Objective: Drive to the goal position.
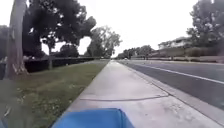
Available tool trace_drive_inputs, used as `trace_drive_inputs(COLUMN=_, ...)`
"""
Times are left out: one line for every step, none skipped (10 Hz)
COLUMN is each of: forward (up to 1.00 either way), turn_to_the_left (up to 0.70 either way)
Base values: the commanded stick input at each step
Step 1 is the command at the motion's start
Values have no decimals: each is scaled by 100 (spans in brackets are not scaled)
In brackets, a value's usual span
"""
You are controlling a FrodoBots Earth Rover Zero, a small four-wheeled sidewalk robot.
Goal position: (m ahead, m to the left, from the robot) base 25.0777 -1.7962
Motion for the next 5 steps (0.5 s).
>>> trace_drive_inputs(forward=100, turn_to_the_left=0)
trace_drive_inputs(forward=100, turn_to_the_left=2)
trace_drive_inputs(forward=100, turn_to_the_left=17)
trace_drive_inputs(forward=100, turn_to_the_left=27)
trace_drive_inputs(forward=100, turn_to_the_left=27)
